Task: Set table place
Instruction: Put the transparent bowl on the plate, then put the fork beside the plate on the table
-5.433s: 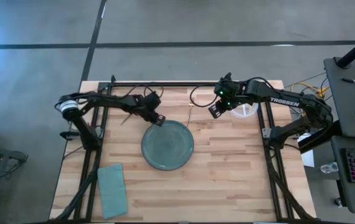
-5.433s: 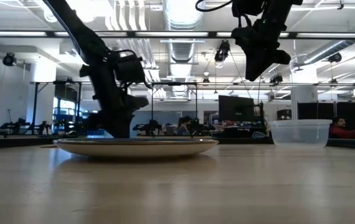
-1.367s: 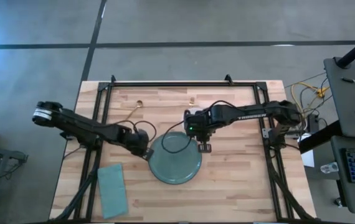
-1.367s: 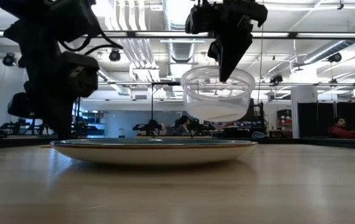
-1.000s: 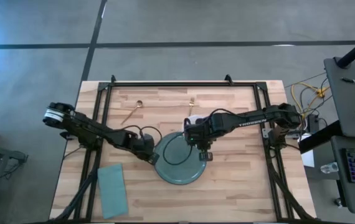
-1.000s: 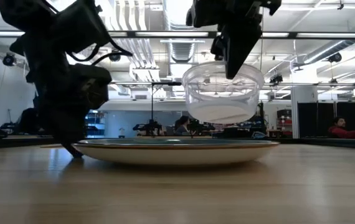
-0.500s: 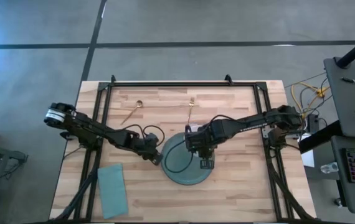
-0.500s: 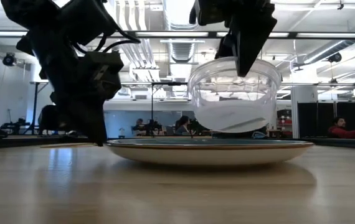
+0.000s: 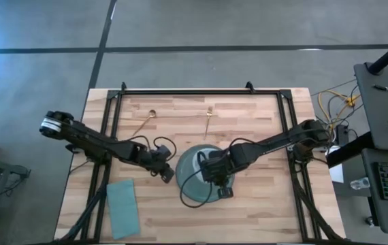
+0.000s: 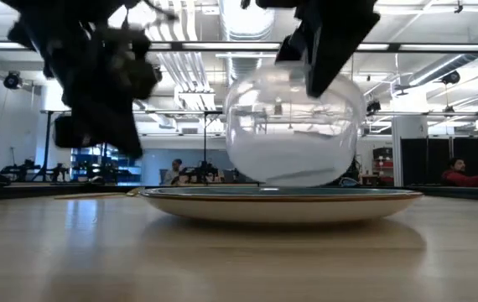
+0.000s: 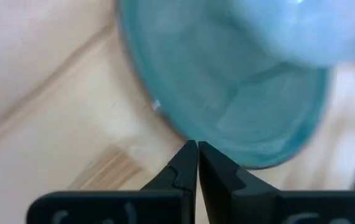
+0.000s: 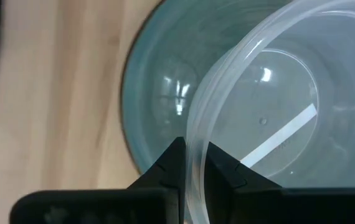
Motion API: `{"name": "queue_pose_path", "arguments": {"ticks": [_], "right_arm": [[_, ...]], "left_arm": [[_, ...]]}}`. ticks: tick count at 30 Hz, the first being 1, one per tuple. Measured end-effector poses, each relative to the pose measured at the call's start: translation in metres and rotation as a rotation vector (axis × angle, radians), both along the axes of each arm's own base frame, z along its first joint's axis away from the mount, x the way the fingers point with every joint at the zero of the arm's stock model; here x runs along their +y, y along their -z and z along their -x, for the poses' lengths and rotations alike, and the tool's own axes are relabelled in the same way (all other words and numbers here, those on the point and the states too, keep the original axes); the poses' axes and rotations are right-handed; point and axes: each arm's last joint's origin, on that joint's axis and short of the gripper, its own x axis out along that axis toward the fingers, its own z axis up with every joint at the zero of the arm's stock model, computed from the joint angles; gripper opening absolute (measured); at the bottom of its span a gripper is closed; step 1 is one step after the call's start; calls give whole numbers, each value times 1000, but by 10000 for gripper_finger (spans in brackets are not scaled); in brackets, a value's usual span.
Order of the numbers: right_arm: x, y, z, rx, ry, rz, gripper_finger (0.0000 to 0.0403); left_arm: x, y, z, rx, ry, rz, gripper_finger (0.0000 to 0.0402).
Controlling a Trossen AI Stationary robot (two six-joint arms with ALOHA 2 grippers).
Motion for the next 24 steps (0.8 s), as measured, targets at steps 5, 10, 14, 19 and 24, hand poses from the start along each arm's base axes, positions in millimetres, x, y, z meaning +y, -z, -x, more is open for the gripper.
{"name": "queue_pose_path", "arguments": {"ticks": [5,10,14,19,24], "right_arm": [[1,16,-8,18,-33,46,37],[5,26,-11,32,-25,59,50],[10,25,-10,24,-27,53,65],[13,4,-6,-37,3,21,93],[10,-26,-1,-125,34,-3,122]], "left_arm": [[-4,-31,7,-128,-13,25,0],[-3,-54,14,-227,-43,21,0],[-1,-64,20,-271,-66,14,0],[2,-60,28,-206,-87,-27,0],[3,-56,29,-165,-85,-46,0]]}}
